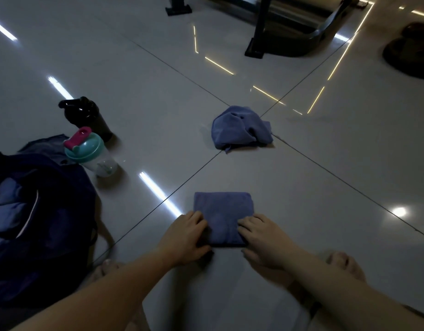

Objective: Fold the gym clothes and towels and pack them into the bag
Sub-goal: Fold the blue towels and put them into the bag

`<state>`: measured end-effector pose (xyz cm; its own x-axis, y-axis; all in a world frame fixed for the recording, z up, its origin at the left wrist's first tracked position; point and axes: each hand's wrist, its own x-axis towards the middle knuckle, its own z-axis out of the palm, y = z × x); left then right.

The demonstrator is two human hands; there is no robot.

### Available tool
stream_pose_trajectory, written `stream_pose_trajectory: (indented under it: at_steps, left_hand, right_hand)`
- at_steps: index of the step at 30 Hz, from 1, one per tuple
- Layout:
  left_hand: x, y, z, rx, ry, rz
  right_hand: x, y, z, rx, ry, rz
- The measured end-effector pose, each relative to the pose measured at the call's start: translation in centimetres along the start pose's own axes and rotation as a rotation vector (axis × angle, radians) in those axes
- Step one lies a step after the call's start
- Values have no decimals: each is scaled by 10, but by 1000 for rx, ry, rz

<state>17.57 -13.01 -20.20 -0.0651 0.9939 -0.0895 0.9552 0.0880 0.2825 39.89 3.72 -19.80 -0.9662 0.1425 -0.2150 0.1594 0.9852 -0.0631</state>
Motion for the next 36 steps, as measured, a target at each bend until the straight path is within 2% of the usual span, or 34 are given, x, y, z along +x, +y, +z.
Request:
stream_pose_trajectory:
  at_steps: [2,5,9,11,14,16,20,26,32,36]
  left_hand:
    - [-6,2,2,18,-52,-21]
    - [-2,7,3,92,-87,-15]
    - [7,13,0,205,-65,44]
    - [11,12,-5,193,-47,35]
    - [14,5,-13,95,-87,-4]
    - [17,3,-18,-43,-60,-80]
    - [35,-1,-36,-328,-163,-335]
    - [45,-15,-38,-783,-120,-632]
    - [58,-19,-24,-769,-54,-779]
    - [64,-16,-20,-658,40,-802]
  right_hand:
    - [-2,-5,7,-26,-2,49]
    - [4,-13,13,-45,92,86]
    - [15,-20,12,-85,177,98]
    - [18,-17,5,-34,158,108]
    - [21,-7,-17,127,12,168]
    - [22,1,-32,245,-46,209]
    - [30,26,-35,396,-135,286]
    - [34,44,-41,743,0,529]
    - [54,47,-34,702,-1,651]
    - [65,45,-32,553,-41,672]
